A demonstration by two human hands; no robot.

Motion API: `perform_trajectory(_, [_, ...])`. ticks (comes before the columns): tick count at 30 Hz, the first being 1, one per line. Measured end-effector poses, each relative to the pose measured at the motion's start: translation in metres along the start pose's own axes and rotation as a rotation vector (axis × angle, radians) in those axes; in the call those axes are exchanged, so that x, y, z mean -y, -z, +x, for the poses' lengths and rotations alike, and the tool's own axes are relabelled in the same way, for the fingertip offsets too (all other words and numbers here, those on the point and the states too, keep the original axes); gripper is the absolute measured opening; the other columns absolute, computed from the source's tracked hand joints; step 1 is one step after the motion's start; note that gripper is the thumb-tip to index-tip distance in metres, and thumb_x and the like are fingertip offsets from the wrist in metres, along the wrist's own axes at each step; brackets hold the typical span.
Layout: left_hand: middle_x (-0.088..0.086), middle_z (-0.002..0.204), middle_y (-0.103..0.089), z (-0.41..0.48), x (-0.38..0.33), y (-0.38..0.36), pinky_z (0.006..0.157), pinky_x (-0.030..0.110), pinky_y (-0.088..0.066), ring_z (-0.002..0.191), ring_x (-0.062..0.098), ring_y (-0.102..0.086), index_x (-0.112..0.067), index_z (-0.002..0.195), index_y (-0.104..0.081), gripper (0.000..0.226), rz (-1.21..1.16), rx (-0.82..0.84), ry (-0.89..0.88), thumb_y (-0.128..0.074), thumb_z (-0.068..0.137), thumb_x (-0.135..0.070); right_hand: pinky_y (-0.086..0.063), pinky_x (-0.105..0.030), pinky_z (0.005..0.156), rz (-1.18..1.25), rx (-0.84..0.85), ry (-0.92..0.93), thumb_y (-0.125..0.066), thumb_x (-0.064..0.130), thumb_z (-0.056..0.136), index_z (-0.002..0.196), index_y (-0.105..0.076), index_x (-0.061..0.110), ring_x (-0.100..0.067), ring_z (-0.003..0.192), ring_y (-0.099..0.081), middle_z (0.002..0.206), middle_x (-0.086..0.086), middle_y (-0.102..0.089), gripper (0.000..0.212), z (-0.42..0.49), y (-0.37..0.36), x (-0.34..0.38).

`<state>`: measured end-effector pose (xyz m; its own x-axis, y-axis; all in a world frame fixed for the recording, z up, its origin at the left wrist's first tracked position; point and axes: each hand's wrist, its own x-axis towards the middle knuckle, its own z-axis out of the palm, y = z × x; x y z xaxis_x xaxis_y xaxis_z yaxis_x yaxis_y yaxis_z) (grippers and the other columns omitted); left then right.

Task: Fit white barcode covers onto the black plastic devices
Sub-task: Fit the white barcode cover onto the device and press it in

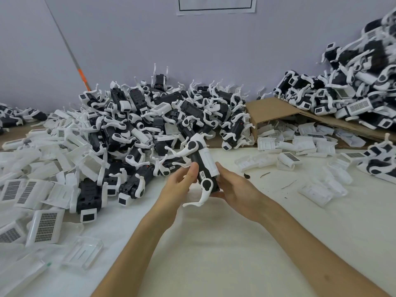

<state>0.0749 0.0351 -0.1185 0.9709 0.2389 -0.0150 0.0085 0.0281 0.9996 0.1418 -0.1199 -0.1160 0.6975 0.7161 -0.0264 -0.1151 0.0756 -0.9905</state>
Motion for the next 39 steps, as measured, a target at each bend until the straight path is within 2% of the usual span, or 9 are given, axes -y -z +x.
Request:
perform_trajectory(2, [-0.012, 0.111, -0.068, 0.001, 0.001, -0.002, 0.085, 0.025, -0.041, 0.099, 0.007, -0.059, -0.043, 0.098, -0.073, 0.052, 0.075, -0.036, -0.032, -0.051, 0.068, -0.08, -0.043, -0.044, 0.107, 0.049, -0.015, 0.032, -0.035, 0.044, 0.103, 0.133, -0.062, 0.019, -0.022, 0.115, -0.061, 0.128, -0.008, -0.067, 0.048, 0.0, -0.002, 0.002])
perform_trajectory(5, [-0.016, 0.103, -0.074, 0.0, -0.001, -0.003, 0.084, 0.022, -0.043, 0.099, -0.004, -0.065, -0.052, 0.095, -0.074, 0.03, 0.132, 0.016, -0.151, -0.048, 0.088, -0.066, -0.048, -0.044, 0.104, 0.086, -0.124, 0.128, -0.053, 0.042, 0.091, 0.131, -0.059, 0.003, -0.032, 0.114, -0.063, 0.126, -0.019, -0.066, 0.056, 0.001, -0.002, 0.002])
perform_trajectory(8, [-0.001, 0.109, -0.076, 0.002, 0.0, -0.002, 0.097, 0.033, -0.046, 0.11, 0.01, -0.067, -0.036, 0.112, -0.075, 0.029, 0.019, -0.002, -0.219, -0.053, 0.098, -0.049, -0.054, -0.029, 0.088, -0.058, -0.219, 0.229, -0.062, 0.039, 0.085, 0.123, -0.061, 0.006, -0.017, 0.098, -0.07, 0.111, -0.01, -0.074, 0.051, 0.001, -0.005, 0.003])
perform_trajectory(14, [0.01, 0.114, -0.075, 0.003, 0.001, 0.002, 0.092, 0.032, -0.052, 0.109, 0.027, -0.069, -0.012, 0.119, -0.071, 0.039, -0.135, 0.034, -0.249, -0.065, 0.09, -0.038, -0.055, -0.02, 0.08, -0.416, -0.302, 0.424, -0.07, 0.024, 0.093, 0.125, -0.063, 0.018, -0.005, 0.098, -0.069, 0.104, 0.01, -0.074, 0.033, -0.004, -0.014, -0.004])
perform_trajectory(18, [0.013, 0.114, -0.074, 0.005, 0.004, 0.001, 0.106, 0.05, -0.047, 0.113, 0.031, -0.067, -0.008, 0.119, -0.07, 0.037, -0.115, 0.031, -0.256, -0.062, 0.091, -0.032, -0.049, -0.008, 0.07, -0.441, -0.326, 0.529, -0.072, 0.02, 0.091, 0.12, -0.065, 0.012, 0.002, 0.086, -0.069, 0.096, 0.013, -0.075, 0.031, -0.006, -0.013, -0.003])
perform_trajectory(23, [0.01, 0.112, -0.075, 0.005, 0.005, 0.0, 0.109, 0.056, -0.042, 0.114, 0.03, -0.067, -0.011, 0.116, -0.072, 0.036, -0.089, 0.01, -0.269, -0.062, 0.091, -0.034, -0.049, -0.008, 0.067, -0.546, -0.367, 0.597, -0.069, 0.028, 0.087, 0.116, -0.068, 0.012, 0.0, 0.081, -0.069, 0.093, 0.007, -0.076, 0.034, -0.007, -0.015, -0.001])
perform_trajectory(31, [0.01, 0.109, -0.076, 0.004, 0.005, -0.001, 0.106, 0.048, -0.047, 0.11, 0.029, -0.069, -0.015, 0.111, -0.075, 0.033, -0.129, 0.004, -0.266, -0.065, 0.089, -0.036, -0.051, -0.01, 0.067, -0.459, -0.318, 0.506, -0.075, 0.024, 0.089, 0.121, -0.064, 0.016, -0.002, 0.081, -0.07, 0.089, 0.013, -0.074, 0.035, -0.006, -0.015, -0.005])
perform_trajectory(36, [0.004, 0.096, -0.077, 0.002, 0.006, -0.003, 0.075, 0.018, -0.052, 0.088, 0.011, -0.07, -0.013, 0.108, -0.074, 0.028, -0.052, 0.032, -0.29, -0.063, 0.092, -0.033, -0.058, -0.022, 0.072, -0.532, -0.313, 0.401, -0.083, 0.039, 0.079, 0.12, -0.063, 0.025, -0.003, 0.083, -0.071, 0.09, 0.017, -0.072, 0.047, -0.002, -0.014, -0.009])
perform_trajectory(39, [0.005, 0.099, -0.077, 0.002, 0.007, -0.005, 0.075, 0.016, -0.052, 0.091, 0.014, -0.071, -0.011, 0.11, -0.074, 0.028, -0.025, 0.064, -0.32, -0.057, 0.097, -0.03, -0.061, -0.029, 0.07, -0.532, -0.33, 0.411, -0.086, 0.04, 0.076, 0.117, -0.065, 0.023, -0.009, 0.084, -0.071, 0.09, 0.014, -0.072, 0.049, -0.002, -0.012, -0.008])
